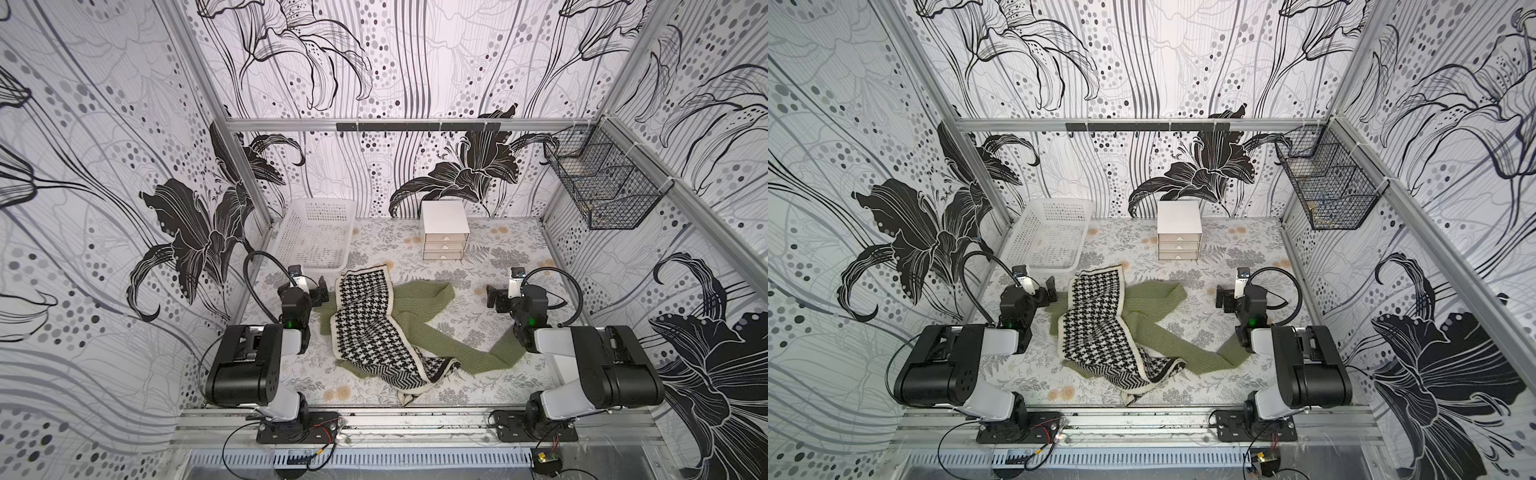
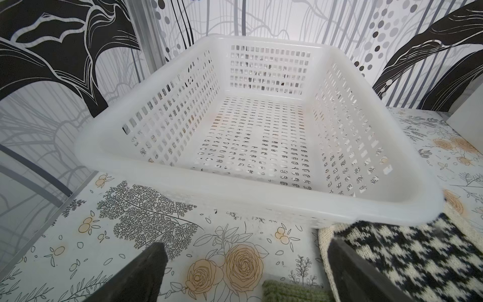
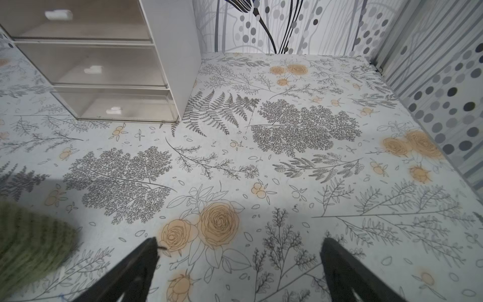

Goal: Roll up the scarf and place it into the basket
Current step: Flatten out the scarf at the center of the board.

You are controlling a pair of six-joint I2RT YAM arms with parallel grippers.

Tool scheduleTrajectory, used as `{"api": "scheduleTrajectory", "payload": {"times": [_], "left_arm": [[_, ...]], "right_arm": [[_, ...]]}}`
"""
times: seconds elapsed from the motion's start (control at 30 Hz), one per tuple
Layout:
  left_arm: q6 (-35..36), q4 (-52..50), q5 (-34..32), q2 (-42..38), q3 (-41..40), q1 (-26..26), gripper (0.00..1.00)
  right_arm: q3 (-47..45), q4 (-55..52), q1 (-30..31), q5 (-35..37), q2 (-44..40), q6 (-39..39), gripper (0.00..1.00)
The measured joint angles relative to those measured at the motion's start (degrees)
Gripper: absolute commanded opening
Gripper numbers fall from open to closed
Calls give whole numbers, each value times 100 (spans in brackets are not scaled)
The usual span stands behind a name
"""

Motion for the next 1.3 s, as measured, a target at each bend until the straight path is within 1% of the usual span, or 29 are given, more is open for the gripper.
{"api": "scheduleTrajectory", "payload": {"times": [0.87,0.93,1.0,1.03,1.1,1.13,1.2,1.3], "left_arm": [[0,-26,118,0,2,59,100],[50,-142,83,-85,0,-17,99],[140,-450,-221,-444,-7,-254,99],[212,-623,-444,-752,-7,-481,99],[264,-1032,-901,-1338,74,-1005,100],[247,-1388,-1217,-1672,214,-1368,99],[129,-2216,-1963,-2111,686,-2041,100],[-190,-3617,-3021,-2490,1613,-2988,100]], "right_arm": [[0,0,0,-4,0,-4,100],[2,-7,0,-46,0,-44,100],[39,-101,0,-72,-4,-83,100],[133,-317,0,-85,-24,-105,100],[619,-1165,0,-129,-46,-109,100],[970,-1633,4,-164,-46,-107,100],[1615,-2256,94,-203,-81,-101,100],[2063,-3005,518,-157,-420,-94,100]]}}
